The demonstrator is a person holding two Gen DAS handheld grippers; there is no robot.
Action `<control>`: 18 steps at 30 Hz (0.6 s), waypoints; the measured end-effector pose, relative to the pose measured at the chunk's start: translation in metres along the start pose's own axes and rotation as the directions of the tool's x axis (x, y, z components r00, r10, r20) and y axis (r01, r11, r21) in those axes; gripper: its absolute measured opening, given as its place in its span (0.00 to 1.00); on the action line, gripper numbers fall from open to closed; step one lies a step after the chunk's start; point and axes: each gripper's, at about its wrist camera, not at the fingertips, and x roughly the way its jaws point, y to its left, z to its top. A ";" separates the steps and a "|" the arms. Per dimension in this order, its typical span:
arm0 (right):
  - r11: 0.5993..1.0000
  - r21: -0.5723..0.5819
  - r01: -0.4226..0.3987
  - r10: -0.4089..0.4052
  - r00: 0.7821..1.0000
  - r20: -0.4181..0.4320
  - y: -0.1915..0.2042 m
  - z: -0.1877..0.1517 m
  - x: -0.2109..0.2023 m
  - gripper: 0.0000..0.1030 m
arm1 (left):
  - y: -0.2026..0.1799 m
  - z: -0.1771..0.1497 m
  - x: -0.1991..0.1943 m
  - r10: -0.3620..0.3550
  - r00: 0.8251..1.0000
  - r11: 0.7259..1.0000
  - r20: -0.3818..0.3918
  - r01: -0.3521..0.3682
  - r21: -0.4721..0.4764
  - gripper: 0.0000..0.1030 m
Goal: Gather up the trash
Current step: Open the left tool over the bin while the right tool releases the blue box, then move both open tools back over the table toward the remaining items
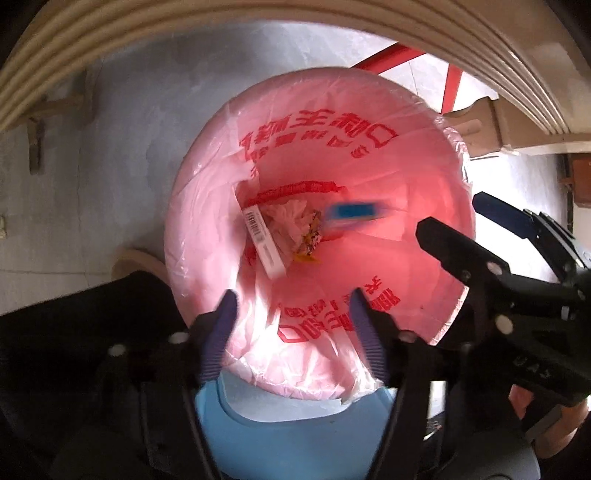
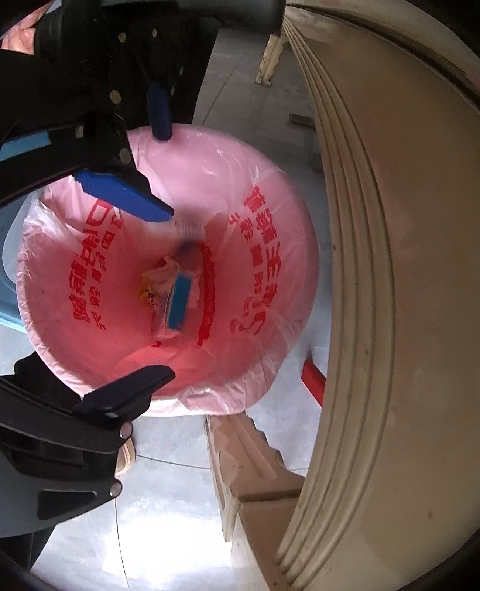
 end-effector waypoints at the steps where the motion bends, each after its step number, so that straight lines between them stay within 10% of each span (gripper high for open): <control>1: 1.000 0.001 -0.001 0.001 1.000 0.001 0.000 0.000 0.000 0.76 | -0.001 -0.001 -0.002 0.005 1.000 1.000 0.010 -0.005 0.007 0.65; 18: 1.000 0.012 0.002 -0.001 1.000 -0.009 -0.004 0.000 0.002 0.76 | -0.008 0.000 -0.004 0.008 1.000 1.000 0.020 -0.008 0.027 0.67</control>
